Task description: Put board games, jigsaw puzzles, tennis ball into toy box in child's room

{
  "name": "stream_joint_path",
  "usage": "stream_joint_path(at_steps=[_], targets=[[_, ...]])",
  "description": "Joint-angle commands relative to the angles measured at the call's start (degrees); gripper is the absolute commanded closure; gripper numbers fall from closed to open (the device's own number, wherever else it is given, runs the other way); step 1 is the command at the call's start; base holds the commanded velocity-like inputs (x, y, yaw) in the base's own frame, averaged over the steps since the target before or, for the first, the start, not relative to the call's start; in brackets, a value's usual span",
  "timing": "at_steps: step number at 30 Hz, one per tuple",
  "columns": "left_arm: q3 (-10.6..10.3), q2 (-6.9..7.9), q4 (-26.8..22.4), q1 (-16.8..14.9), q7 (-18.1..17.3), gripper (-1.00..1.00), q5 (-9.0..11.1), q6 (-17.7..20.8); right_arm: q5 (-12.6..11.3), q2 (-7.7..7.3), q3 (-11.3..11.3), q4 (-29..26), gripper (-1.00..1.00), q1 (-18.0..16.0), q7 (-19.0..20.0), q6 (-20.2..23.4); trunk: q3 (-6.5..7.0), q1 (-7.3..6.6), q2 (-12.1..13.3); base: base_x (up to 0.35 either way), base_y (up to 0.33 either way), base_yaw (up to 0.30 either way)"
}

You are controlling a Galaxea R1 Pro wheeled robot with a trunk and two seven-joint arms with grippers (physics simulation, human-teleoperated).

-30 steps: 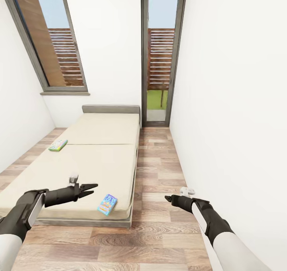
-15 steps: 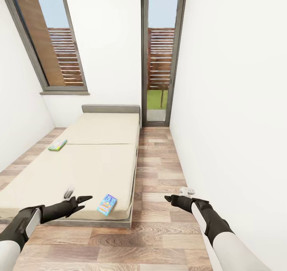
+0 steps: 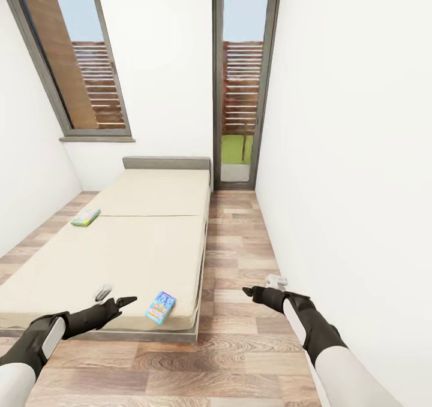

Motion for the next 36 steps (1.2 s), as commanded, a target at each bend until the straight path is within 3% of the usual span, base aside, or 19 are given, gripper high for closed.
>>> stream_joint_path(at_steps=[1, 9, 36], targets=[[0.1, -0.35, 0.6, 0.0, 0.2, -1.0, 0.1, -0.7, -0.3, 0.44, -0.3, -0.3, -1.0, -0.1, 0.1, 0.6, -0.28, 0.24, -0.5, 0.0, 0.0, 0.0], [0.1, -1.31, 6.2, -0.3, 0.7, -1.0, 0.2, -4.0, 0.0, 1.15, -0.5, -1.6, -1.0, 0.3, -0.4, 1.0, -1.71, 2.0, -3.7, 0.0, 0.0, 0.0], [0.2, -1.56, 7.1, -0.3, 0.7, -1.0, 0.2, -4.3, -0.2, 1.24, -0.7, -1.7, -1.0, 0.3, -0.6, 1.0, -6.56, 7.93, -14.5, 0.0, 0.0, 0.0]])
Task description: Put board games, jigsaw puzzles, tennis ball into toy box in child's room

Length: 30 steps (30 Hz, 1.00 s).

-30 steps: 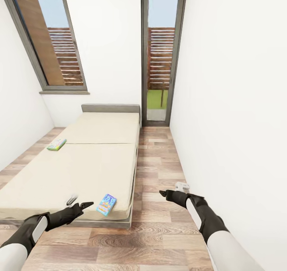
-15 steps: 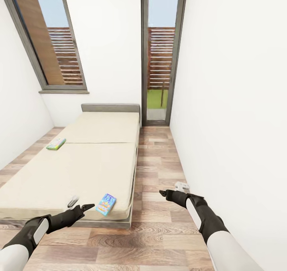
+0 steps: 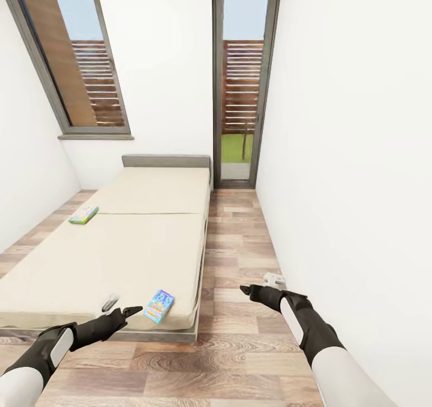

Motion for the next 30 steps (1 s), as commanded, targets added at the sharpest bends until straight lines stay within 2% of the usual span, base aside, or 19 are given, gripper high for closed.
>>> stream_joint_path(at_steps=[1, 30], targets=[[0.2, 0.01, 0.0, 0.0, -0.1, -1.0, 0.2, 0.4, -0.3, 0.06, -0.3, -0.1, -1.0, 0.0, 0.2, 0.4, -0.26, 0.23, -0.5, 0.0, 0.0, 0.0], [0.5, 0.08, 0.0, 0.0, -0.7, -1.0, 0.6, 0.5, -0.3, -0.03, -0.4, -0.2, -1.0, 0.0, 0.3, 0.3, -5.46, 6.6, -12.1, 0.0, 0.0, 0.0]])
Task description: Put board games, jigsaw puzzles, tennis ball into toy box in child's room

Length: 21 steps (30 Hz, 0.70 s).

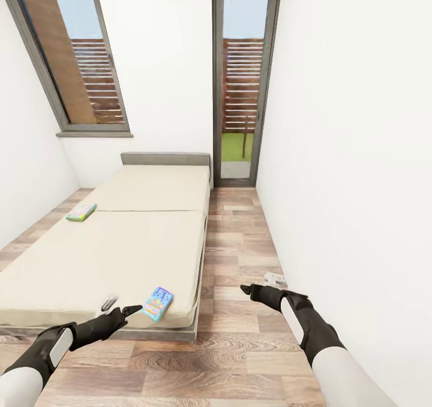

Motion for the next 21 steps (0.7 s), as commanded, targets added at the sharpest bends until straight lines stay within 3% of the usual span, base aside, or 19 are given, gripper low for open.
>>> stream_joint_path(at_steps=[1, 12, 16, 21], targets=[[0.2, 0.0, 0.0, 0.0, -0.1, -1.0, 0.2, 0.4, -0.3, 0.06, -0.3, -0.1, -1.0, 0.0, 0.2, 0.4, -0.25, 0.23, -0.5, 0.0, 0.0, 0.0], [0.2, 0.0, 0.0, 0.0, -0.3, -1.0, 0.2, 0.4, -0.2, 0.12, -0.3, -0.2, -1.0, -0.2, -0.1, 2.5, -2.22, 2.64, -4.9, 0.0, 0.0, 0.0], [0.2, 0.0, 0.0, 0.0, -0.5, -1.0, 0.3, 0.4, -0.2, 0.2, -0.2, -1.4, -1.0, -0.4, -2.1, 5.9, -2.94, 3.52, -6.5, 0.0, 0.0, 0.0], [0.2, 0.06, 0.0, 0.0, -0.6, -1.0, 0.3, 0.4, -0.3, 0.23, -0.1, -5.4, -1.0, -0.3, -8.0, 10.0, -3.84, 4.62, -8.5, 0.0, 0.0, 0.0]])
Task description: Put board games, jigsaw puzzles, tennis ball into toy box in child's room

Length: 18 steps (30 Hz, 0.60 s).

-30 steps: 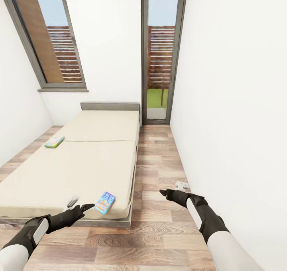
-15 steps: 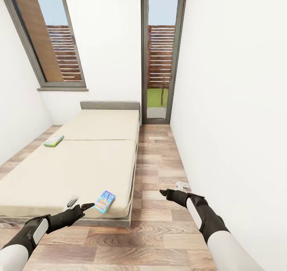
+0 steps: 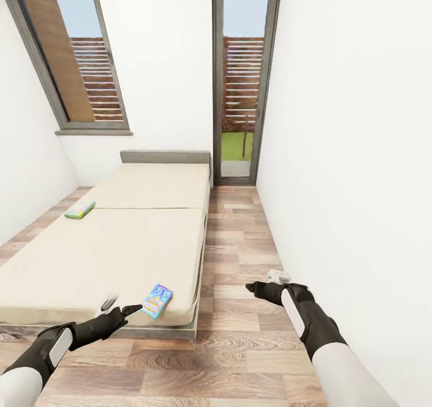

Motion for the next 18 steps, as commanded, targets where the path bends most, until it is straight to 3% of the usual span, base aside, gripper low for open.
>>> stream_joint_path(at_steps=[1, 11, 18], targets=[[0.2, 0.02, 0.0, 0.0, -0.1, -1.0, 0.2, 0.4, 0.0, 0.07, -0.2, -0.9, -1.0, 0.0, -0.9, 0.8, -0.24, 0.23, -0.5, 0.0, 0.0, 0.0], [0.2, 0.15, 0.0, 0.0, -0.2, -1.0, 0.3, 0.5, 0.0, 0.02, -0.3, -2.3, -1.0, 0.3, -2.5, 1.4, -2.04, 2.42, -4.5, 0.0, 0.0, 0.0], [0.1, 0.29, 0.0, 0.0, -0.4, -1.0, 2.5, 0.6, 0.0, 0.06, -0.2, -2.4, -1.0, 0.3, -2.5, 1.3, -3.29, 3.96, -7.3, 0.0, 0.0, 0.0]])
